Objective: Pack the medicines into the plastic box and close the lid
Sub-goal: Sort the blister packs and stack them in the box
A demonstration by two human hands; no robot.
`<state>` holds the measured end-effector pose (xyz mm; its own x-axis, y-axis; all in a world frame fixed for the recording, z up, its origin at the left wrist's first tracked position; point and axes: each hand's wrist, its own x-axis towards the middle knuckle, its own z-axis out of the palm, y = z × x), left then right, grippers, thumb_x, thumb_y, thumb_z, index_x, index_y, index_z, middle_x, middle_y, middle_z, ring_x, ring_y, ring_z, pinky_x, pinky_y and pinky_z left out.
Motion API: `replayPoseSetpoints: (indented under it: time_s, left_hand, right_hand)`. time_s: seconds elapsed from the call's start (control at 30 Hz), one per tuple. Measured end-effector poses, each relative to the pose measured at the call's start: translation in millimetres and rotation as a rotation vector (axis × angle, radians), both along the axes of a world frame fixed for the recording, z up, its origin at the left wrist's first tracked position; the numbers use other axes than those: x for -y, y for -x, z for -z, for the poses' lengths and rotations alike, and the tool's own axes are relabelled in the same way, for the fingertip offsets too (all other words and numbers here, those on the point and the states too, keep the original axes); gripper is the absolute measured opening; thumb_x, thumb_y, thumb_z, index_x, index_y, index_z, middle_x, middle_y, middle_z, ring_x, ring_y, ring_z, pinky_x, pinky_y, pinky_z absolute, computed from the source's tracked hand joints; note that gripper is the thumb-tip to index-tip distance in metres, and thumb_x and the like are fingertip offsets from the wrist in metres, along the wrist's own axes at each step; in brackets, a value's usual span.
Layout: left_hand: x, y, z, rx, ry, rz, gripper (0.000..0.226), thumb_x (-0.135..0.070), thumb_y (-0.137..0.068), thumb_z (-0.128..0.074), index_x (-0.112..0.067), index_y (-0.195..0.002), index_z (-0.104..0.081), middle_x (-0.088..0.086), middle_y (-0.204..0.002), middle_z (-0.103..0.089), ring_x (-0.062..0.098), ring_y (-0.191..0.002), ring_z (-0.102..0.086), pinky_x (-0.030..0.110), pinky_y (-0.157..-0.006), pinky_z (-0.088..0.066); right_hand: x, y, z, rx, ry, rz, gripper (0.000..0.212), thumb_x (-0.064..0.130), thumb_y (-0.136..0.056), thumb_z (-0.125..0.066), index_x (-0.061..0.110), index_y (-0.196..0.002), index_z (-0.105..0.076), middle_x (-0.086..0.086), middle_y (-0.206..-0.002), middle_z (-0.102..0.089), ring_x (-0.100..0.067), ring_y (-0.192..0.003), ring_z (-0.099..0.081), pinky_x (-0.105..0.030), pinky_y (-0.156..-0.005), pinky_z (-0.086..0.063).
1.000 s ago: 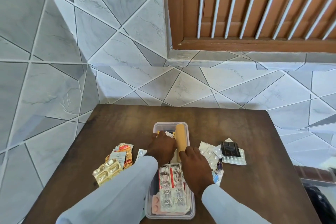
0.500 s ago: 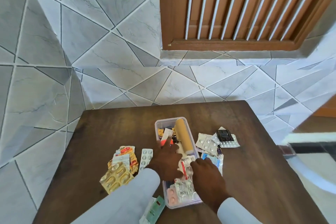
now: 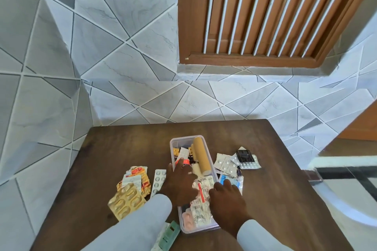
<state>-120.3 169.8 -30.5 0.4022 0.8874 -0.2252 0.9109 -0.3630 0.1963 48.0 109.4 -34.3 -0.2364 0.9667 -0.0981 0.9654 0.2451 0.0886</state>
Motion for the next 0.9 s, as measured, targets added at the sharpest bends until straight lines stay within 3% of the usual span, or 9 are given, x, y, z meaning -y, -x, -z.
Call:
replayPoseSetpoints:
  time_s: [0.13, 0.2, 0.27, 0.33, 0.5, 0.63, 0.8, 0.9]
  left_hand:
    - [-19, 0, -2, 0.042, -0.122, -0.117, 0.043, -0.029, -0.095, -0.052, -0.028, -0.138, -0.049, -0.005, -0.152, -0.039, 0.025, -0.148, -0.016, 0.051, -0.12, -0.003]
    - [-30, -5, 1, 0.086, -0.072, -0.167, 0.045, -0.031, -0.095, -0.052, -0.032, -0.139, -0.045, -0.003, -0.157, -0.032, 0.026, -0.15, -0.011, 0.052, -0.121, -0.003]
    - [-40, -14, 5, 0.096, -0.009, -0.189, 0.048, -0.034, -0.094, -0.054, -0.035, -0.14, -0.042, 0.0, -0.162, -0.019, 0.028, -0.151, -0.005, 0.052, -0.122, -0.005]
    - [-50, -21, 9, 0.031, 0.012, -0.15, 0.053, -0.04, -0.09, -0.057, -0.035, -0.14, -0.04, 0.005, -0.162, -0.016, 0.027, -0.151, -0.005, 0.052, -0.121, -0.006]
    - [-69, -27, 11, 0.002, 0.073, -0.122, 0.055, -0.043, -0.08, -0.067, -0.032, -0.128, -0.043, 0.004, -0.15, -0.038, 0.026, -0.147, -0.021, 0.052, -0.119, -0.01]
    - [-72, -29, 12, 0.038, 0.085, -0.14, 0.048, -0.038, -0.075, -0.072, -0.029, -0.114, -0.045, 0.002, -0.123, -0.058, 0.027, -0.12, -0.05, 0.049, -0.111, -0.026]
    - [-93, -31, 3, 0.083, 0.188, -0.184, 0.039, -0.035, -0.074, -0.074, -0.029, -0.104, -0.05, 0.005, -0.115, -0.056, 0.03, -0.111, -0.051, 0.042, -0.096, -0.035]
    - [-108, -27, 2, 0.097, 0.189, -0.184, 0.026, -0.035, -0.077, -0.067, -0.037, -0.097, -0.051, 0.006, -0.116, -0.055, 0.033, -0.108, -0.054, 0.04, -0.091, -0.041]
  right_hand:
    - [-10, -3, -3, -0.053, -0.024, -0.045, 0.036, 0.04, -0.048, -0.089, 0.024, -0.074, -0.07, 0.001, -0.078, -0.07, -0.024, -0.072, -0.065, -0.041, -0.059, -0.057]
    - [-12, -6, -5, -0.056, 0.034, -0.053, 0.035, 0.043, -0.06, -0.082, 0.024, -0.087, -0.071, 0.0, -0.093, -0.072, -0.027, -0.086, -0.066, -0.047, -0.072, -0.056]
    - [-12, -10, 0, -0.074, 0.086, -0.083, 0.04, 0.042, -0.084, -0.06, 0.022, -0.119, -0.061, -0.004, -0.127, -0.061, -0.035, -0.122, -0.051, -0.057, -0.099, -0.039]
    - [-10, -14, 9, -0.078, 0.128, -0.086, 0.046, 0.039, -0.094, -0.044, 0.021, -0.136, -0.044, -0.004, -0.146, -0.043, -0.036, -0.141, -0.026, -0.057, -0.113, -0.018]
    - [-10, -19, 9, -0.125, 0.179, -0.064, 0.047, 0.039, -0.093, -0.042, 0.02, -0.137, -0.041, -0.003, -0.145, -0.043, -0.034, -0.142, -0.023, -0.057, -0.113, -0.015]
    - [-12, -16, 8, -0.118, 0.207, -0.073, 0.047, 0.038, -0.094, -0.044, 0.02, -0.137, -0.038, -0.004, -0.144, -0.043, -0.033, -0.14, -0.024, -0.057, -0.113, -0.013]
    - [-13, -19, 7, -0.132, 0.216, -0.06, 0.046, 0.039, -0.092, -0.041, 0.02, -0.134, -0.041, -0.003, -0.142, -0.045, -0.033, -0.138, -0.028, -0.057, -0.112, -0.016]
    - [-11, -18, 7, -0.121, 0.205, -0.062, 0.044, 0.038, -0.084, -0.047, 0.02, -0.124, -0.053, -0.002, -0.13, -0.056, -0.034, -0.132, -0.04, -0.06, -0.107, -0.026]
